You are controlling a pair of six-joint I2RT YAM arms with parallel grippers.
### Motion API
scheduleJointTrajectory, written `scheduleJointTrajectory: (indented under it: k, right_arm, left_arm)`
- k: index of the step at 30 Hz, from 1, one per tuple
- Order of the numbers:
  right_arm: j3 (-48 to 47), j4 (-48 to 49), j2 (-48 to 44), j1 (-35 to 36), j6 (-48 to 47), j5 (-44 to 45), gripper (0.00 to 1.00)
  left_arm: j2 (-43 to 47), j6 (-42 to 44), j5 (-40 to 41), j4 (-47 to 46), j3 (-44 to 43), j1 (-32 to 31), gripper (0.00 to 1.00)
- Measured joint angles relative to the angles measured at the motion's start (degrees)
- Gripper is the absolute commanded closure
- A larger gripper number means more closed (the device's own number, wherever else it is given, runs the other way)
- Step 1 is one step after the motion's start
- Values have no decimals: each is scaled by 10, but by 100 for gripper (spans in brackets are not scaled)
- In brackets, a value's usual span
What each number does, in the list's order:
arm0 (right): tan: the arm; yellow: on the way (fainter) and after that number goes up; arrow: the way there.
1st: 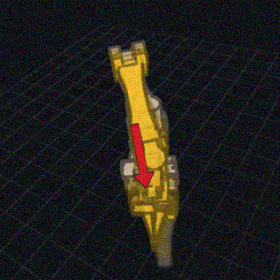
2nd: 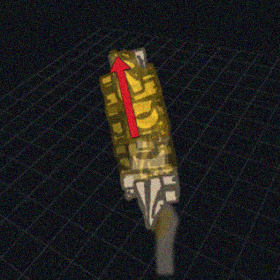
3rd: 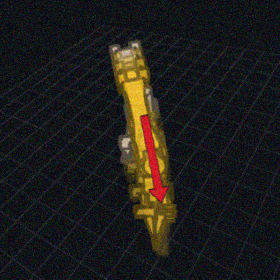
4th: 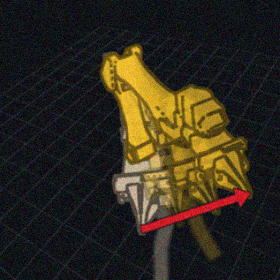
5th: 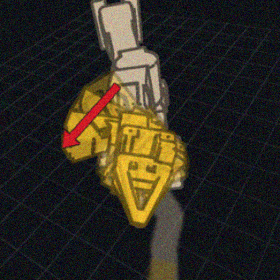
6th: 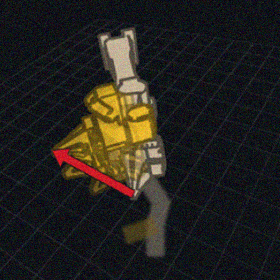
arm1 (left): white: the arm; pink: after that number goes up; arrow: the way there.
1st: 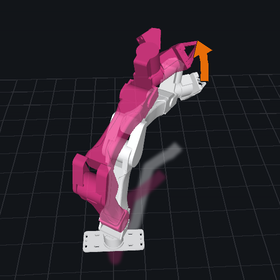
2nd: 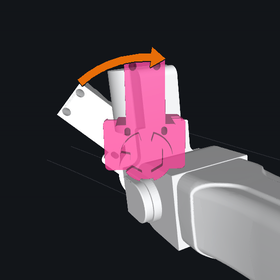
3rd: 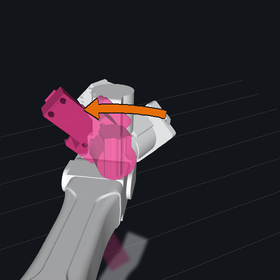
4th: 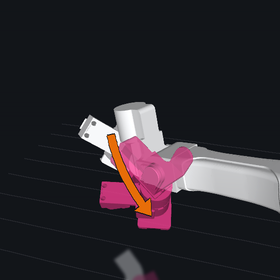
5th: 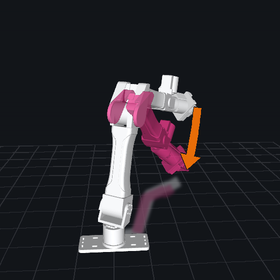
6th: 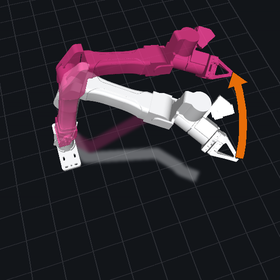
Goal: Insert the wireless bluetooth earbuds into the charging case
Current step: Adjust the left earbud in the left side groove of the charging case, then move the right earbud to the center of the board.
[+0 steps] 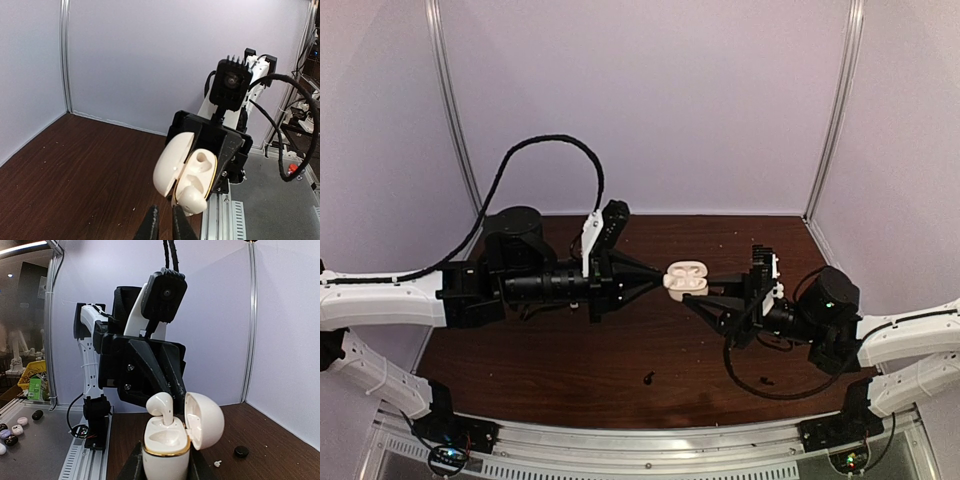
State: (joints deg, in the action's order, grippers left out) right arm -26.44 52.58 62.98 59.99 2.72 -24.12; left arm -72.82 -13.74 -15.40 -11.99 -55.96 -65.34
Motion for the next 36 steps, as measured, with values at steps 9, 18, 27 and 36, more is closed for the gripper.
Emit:
scheduleJointTrajectory:
  k: [9, 18, 27, 36]
  right_arm:
    - [0, 0, 4, 0, 0, 7, 100]
    - [0, -1, 8, 0, 0, 30, 100]
    - [4, 8, 8, 0, 0, 24, 100]
    - [16, 7, 1, -5, 5, 28, 100]
  left_arm:
    - [-7, 6, -10, 0, -16, 0, 88]
    - [-19, 13, -24, 1, -22, -8, 87]
    - [-15, 16, -15, 1, -25, -7, 81]
    - [21, -1, 11, 27, -13, 70, 67]
